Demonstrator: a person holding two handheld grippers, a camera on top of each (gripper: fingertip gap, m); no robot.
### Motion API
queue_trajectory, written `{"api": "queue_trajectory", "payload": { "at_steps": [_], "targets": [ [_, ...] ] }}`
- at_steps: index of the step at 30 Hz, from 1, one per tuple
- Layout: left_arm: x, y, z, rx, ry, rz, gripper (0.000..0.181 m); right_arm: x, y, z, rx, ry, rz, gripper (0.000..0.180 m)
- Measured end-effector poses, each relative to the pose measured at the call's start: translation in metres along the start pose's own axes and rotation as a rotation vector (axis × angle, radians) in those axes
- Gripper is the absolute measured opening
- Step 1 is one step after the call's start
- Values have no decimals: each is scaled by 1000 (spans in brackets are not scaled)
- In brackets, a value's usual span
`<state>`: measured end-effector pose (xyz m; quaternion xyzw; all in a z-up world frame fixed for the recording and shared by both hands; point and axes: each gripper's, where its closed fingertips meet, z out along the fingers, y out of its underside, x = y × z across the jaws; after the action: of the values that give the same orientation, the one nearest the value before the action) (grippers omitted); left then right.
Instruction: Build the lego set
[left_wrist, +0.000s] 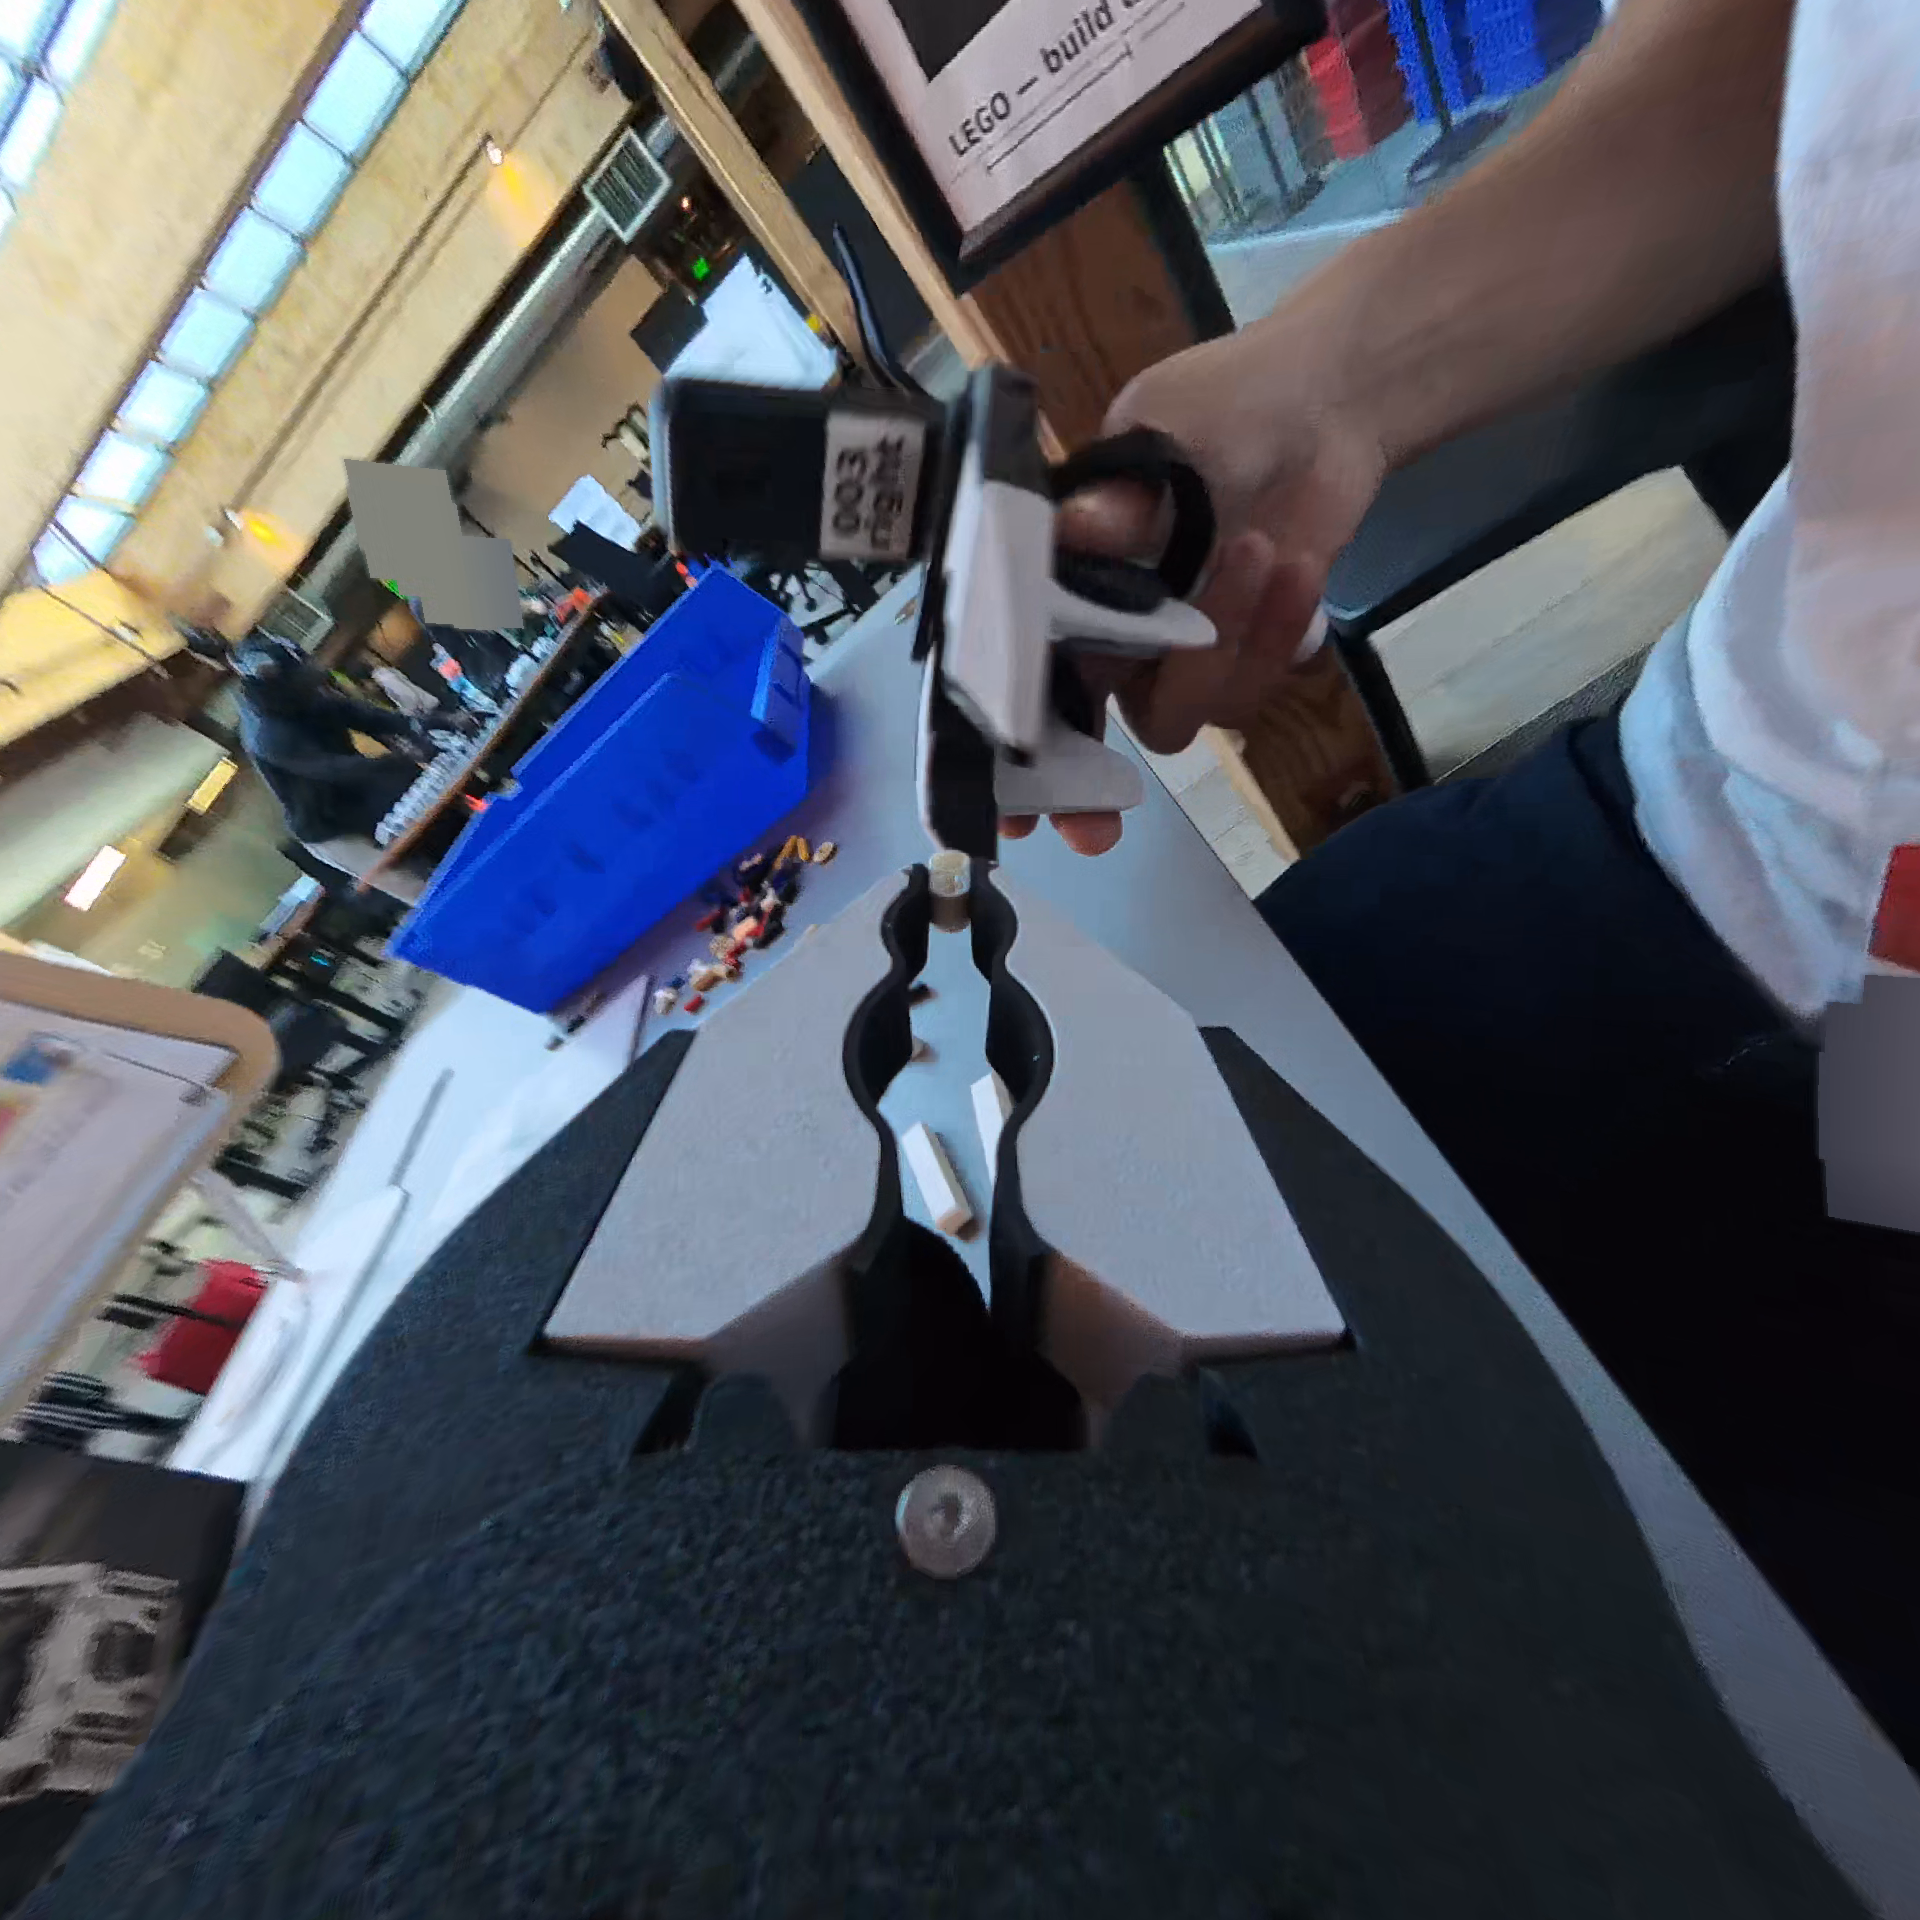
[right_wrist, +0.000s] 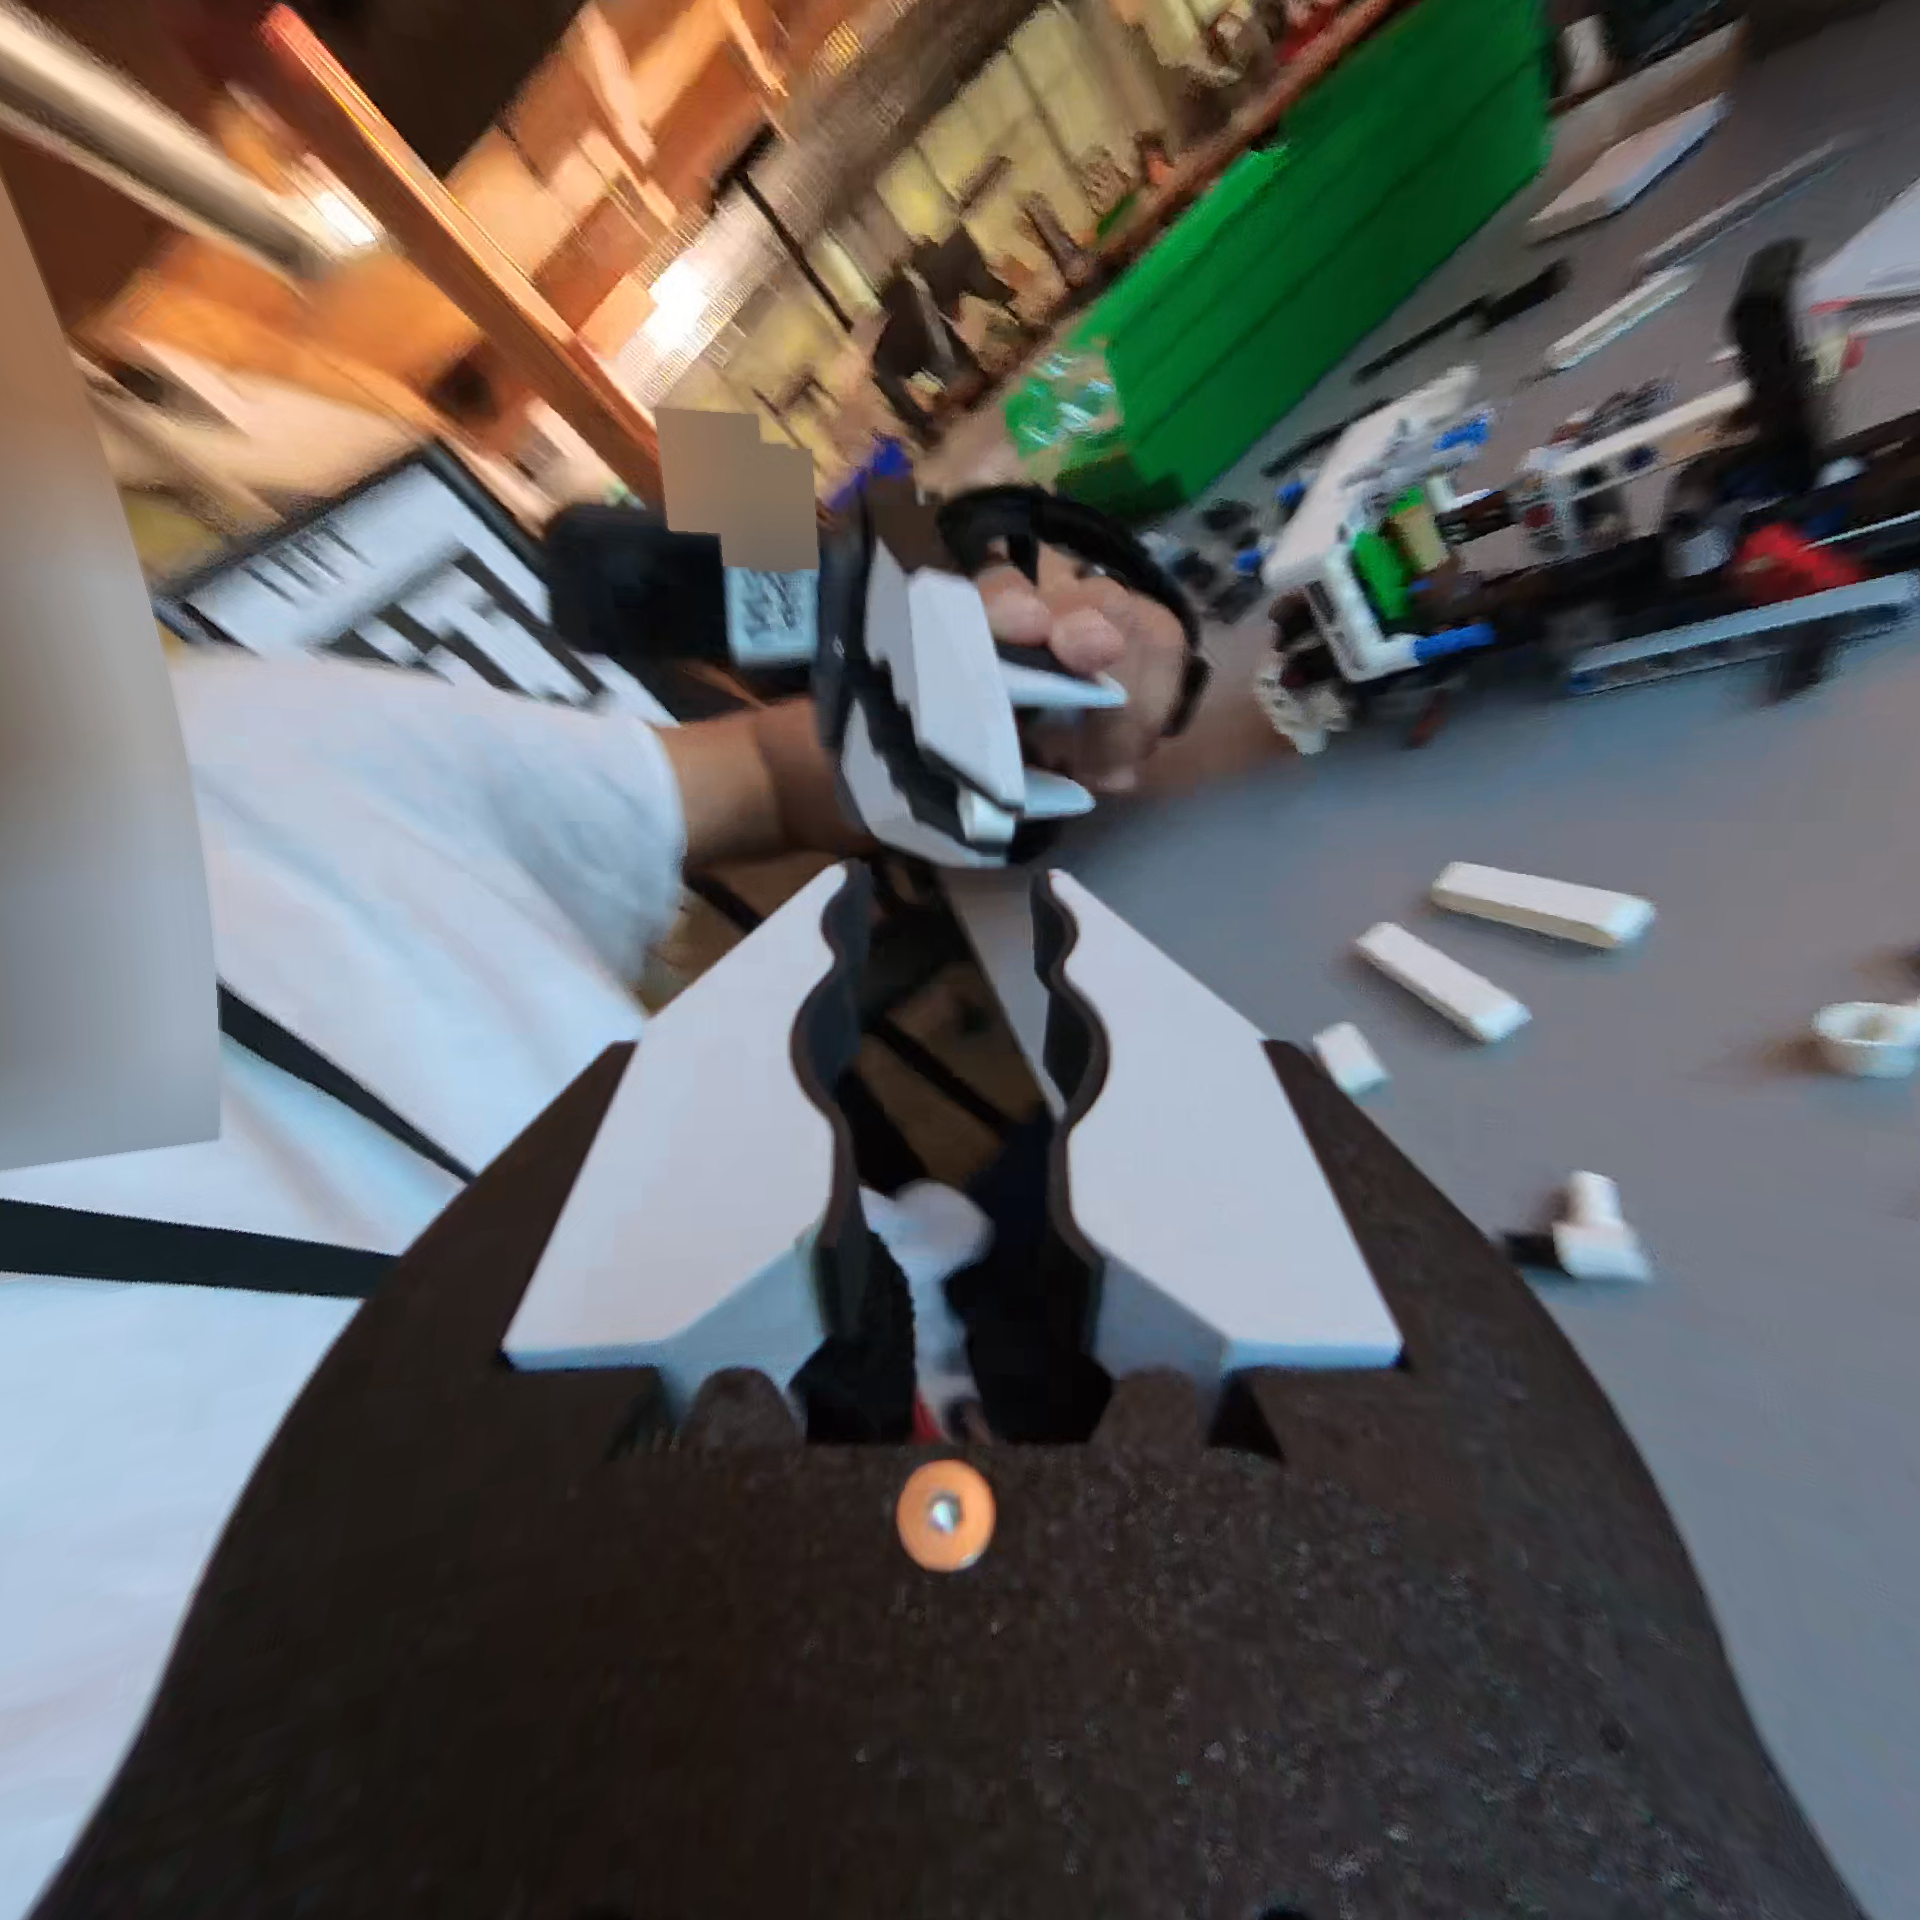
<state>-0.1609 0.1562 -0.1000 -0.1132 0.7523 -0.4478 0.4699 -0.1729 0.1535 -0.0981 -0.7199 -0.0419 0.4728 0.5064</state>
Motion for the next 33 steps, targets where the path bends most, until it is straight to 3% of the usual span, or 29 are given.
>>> {"api": "queue_trajectory", "payload": {
  "at_steps": [3, 6, 12, 15, 21, 24, 33],
  "targets": [
    [4, -4, 1, -7, -34, 109, 4, -3, 1, 5, 15, -91, 100, 20],
    [8, -6, 1, -6, -16, 100, 4, -5, -1, 8, 43, -112, 98, 14],
    [12, 0, 5, -56, -9, 73, 5, 6, 4, 3, 20, -53, 69, 5],
    [6, -4, 3, -36, -16, -27, 10, 16, -4, -10, 48, 36, -44, 6],
    [6, 0, 9, -46, 124, -492, 18, 5, -8, -11, 36, 130, -532, 6],
    [9, -4, 7, -11, 180, -568, 6, 4, -6, -5, 24, 119, -560, 6],
    [11, -4, 5, 12, 225, -615, 5, 5, -3, -3, 5, 94, -605, 6]
  ]
}}
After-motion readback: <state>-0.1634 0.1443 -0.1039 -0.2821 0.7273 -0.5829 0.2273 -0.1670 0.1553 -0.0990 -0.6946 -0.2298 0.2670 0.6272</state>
